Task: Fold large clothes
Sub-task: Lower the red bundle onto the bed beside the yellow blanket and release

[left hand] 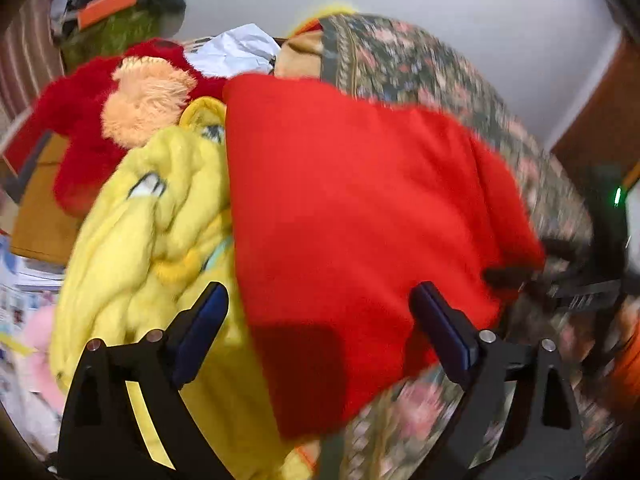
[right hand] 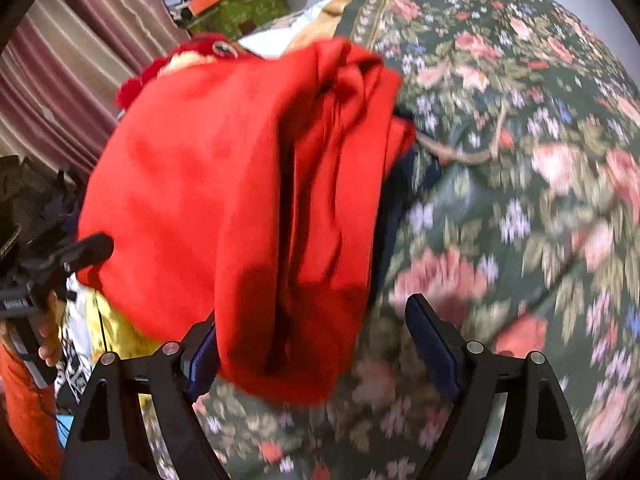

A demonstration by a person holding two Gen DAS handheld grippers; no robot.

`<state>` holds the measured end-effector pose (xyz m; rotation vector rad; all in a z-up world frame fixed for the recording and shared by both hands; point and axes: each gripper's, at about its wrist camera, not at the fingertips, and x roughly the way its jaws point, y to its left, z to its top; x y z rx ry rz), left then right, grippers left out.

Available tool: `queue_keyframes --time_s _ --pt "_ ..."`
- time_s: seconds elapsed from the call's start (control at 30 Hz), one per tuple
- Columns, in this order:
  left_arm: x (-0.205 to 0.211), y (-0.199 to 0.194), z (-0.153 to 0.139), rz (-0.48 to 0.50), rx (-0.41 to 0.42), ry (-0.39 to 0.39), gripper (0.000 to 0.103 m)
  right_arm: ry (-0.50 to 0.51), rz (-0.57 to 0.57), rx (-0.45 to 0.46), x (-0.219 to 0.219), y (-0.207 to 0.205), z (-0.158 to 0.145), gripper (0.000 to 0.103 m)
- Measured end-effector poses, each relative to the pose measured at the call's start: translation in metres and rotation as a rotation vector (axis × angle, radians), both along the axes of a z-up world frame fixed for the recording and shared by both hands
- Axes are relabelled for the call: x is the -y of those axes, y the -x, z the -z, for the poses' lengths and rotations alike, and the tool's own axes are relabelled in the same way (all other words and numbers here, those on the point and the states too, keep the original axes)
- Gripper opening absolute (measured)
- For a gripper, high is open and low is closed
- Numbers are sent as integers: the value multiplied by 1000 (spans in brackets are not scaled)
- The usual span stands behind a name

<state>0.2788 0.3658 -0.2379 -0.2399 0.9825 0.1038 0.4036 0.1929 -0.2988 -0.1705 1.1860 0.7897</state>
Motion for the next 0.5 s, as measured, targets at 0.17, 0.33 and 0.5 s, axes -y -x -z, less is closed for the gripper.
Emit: queue_keyframes --time_s 0.17,0.33,0.5 --pt "9 36 15 -45 -51 -29 95 29 0 -15 20 26 1 83" --pt "21 65 -5 -91 -44 -92 95 -24 9 66 47 58 -44 83" --pt "49 102 -79 -105 131 -149 95 -171 24 236 78 98 -132 83"
